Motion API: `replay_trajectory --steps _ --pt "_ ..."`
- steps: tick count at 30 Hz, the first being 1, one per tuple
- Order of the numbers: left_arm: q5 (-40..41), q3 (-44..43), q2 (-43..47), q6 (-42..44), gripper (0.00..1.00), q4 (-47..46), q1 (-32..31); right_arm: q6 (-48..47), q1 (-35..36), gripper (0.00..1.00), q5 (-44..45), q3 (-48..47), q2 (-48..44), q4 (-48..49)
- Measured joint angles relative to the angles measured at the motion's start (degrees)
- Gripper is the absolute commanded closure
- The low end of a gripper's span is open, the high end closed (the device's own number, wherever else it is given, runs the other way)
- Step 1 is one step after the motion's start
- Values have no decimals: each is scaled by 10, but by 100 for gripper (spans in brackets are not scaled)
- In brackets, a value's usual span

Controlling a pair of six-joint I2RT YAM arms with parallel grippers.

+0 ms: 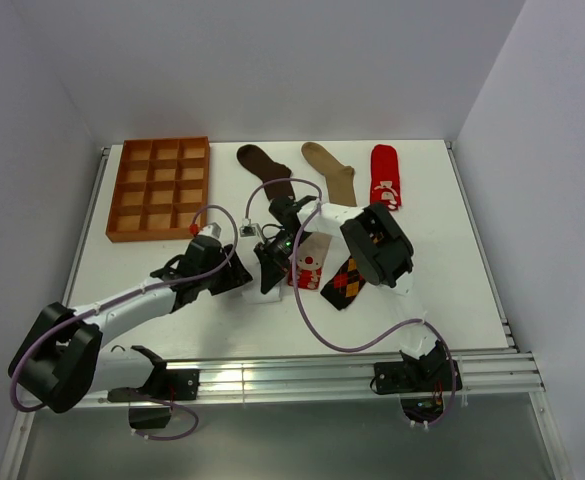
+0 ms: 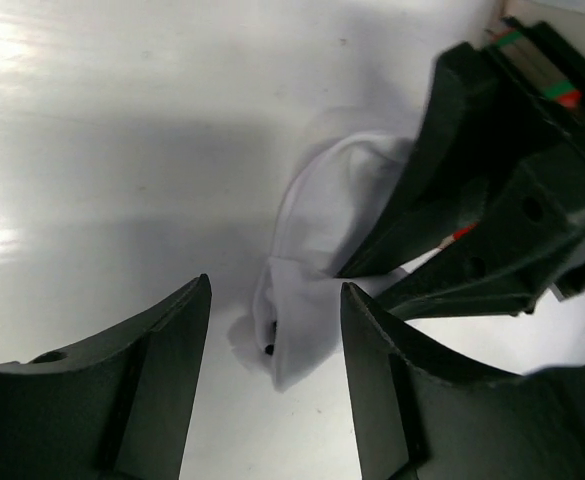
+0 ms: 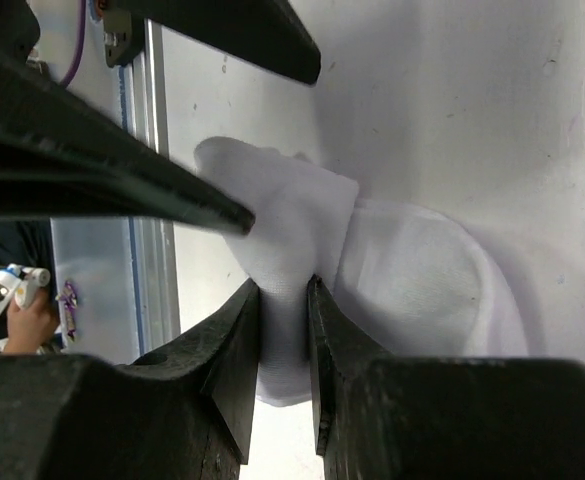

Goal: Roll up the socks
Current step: Roll the sock at the center of the board.

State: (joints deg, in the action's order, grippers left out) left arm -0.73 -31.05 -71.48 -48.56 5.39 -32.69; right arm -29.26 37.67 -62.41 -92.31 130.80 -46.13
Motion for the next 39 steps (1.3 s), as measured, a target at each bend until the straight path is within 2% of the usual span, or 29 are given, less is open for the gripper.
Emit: replay_trajectory --steps 4,14,21,27,33,36,37,39 --pt "-23 18 0 11 44 -48 -1 9 -1 87 -1 -7 6 -5" --pt "-23 14 -70 26 43 -97 -8 14 -1 87 2 -11 8 -10" --pt "-9 -38 -145 49 43 -135 -7 14 -1 88 2 -11 8 -11" --pt "-12 -65 -186 70 49 -159 -3 16 -3 88 4 -11 8 -15" --pt "-42 -73 -219 76 69 -195 1 21 -8 88 6 -11 9 -18" --pt "-53 -73 -230 73 86 -211 4 28 -9 88 7 -11 10 -22" --pt "-57 -73 -233 72 95 -214 4 30 -10 88 7 -11 11 -23" --pt "-64 -73 -237 69 100 -217 4 32 -11 88 8 -11 11 -25"
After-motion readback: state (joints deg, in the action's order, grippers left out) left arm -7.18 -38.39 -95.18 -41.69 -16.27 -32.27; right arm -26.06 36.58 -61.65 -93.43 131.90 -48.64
